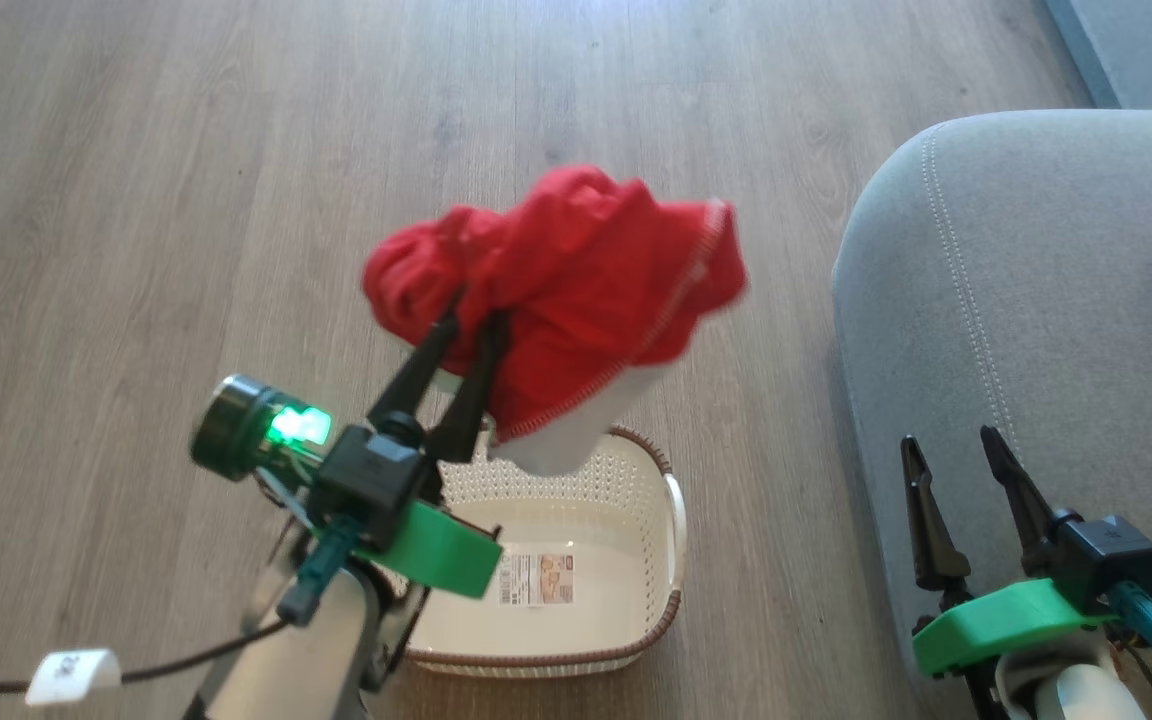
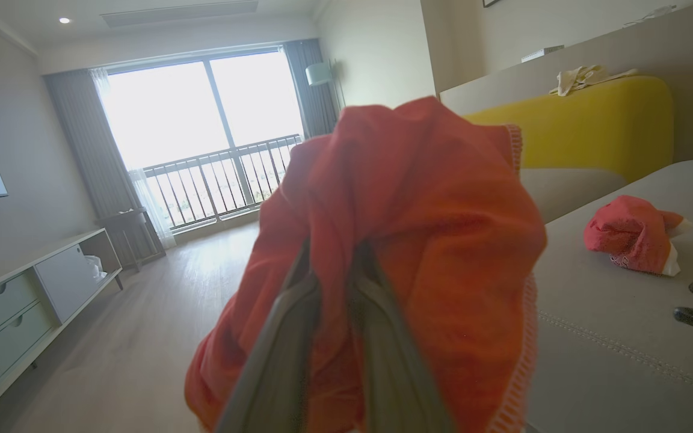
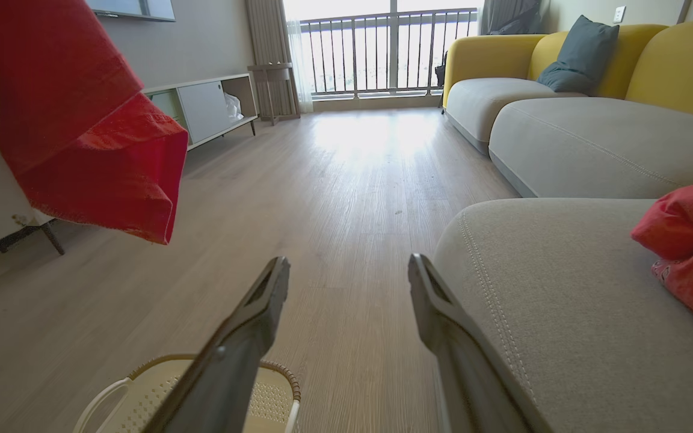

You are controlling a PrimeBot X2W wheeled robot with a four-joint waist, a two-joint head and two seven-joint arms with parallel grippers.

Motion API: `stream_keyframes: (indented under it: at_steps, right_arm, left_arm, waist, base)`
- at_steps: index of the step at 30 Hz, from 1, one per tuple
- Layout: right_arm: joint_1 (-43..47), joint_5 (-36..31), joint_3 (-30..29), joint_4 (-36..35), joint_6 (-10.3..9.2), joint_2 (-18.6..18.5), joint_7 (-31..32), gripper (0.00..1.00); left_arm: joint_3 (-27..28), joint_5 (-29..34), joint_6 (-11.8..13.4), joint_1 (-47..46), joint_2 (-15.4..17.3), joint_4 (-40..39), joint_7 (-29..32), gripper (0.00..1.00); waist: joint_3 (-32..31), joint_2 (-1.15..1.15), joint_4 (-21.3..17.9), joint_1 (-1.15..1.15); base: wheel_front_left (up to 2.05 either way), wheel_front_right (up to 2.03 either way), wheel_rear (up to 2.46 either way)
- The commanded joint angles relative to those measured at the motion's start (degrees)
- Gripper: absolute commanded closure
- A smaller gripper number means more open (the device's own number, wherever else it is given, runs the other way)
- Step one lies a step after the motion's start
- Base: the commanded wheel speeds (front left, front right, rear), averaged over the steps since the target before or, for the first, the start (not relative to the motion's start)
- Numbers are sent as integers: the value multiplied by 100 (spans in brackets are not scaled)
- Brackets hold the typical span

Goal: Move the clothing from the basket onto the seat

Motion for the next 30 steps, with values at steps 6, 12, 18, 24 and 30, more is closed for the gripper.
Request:
stream_keyframes:
  at_steps: [6,12,18,24,30]
  right_arm:
    - [-109,58,141,-259,-2,-75,-12,0]
    - [-115,48,167,-289,-2,-65,-12,0]
    - [-120,28,198,-310,-2,-115,-12,0]
    - [-118,92,448,-452,-2,-308,-12,0]
    - [-146,432,1597,-909,-2,-1018,-12,0]
  left_arm:
    - [-203,67,-255,-1,-78,-374,-71,100]
    - [-283,56,-291,51,-120,-315,-71,100]
    - [-288,88,-294,29,-129,-250,-71,100]
    - [-276,99,-273,30,-117,-213,-71,100]
    - [-278,96,-280,29,-104,-160,-71,100]
  waist:
    - [35,0,38,1]
    - [64,0,44,1]
    - [32,0,21,1]
    - [5,0,-12,1]
    - [-3,0,-14,1]
  base:
    - [0,0,0]
    - [0,0,0]
    - [0,0,0]
    - [0,0,0]
    - [0,0,0]
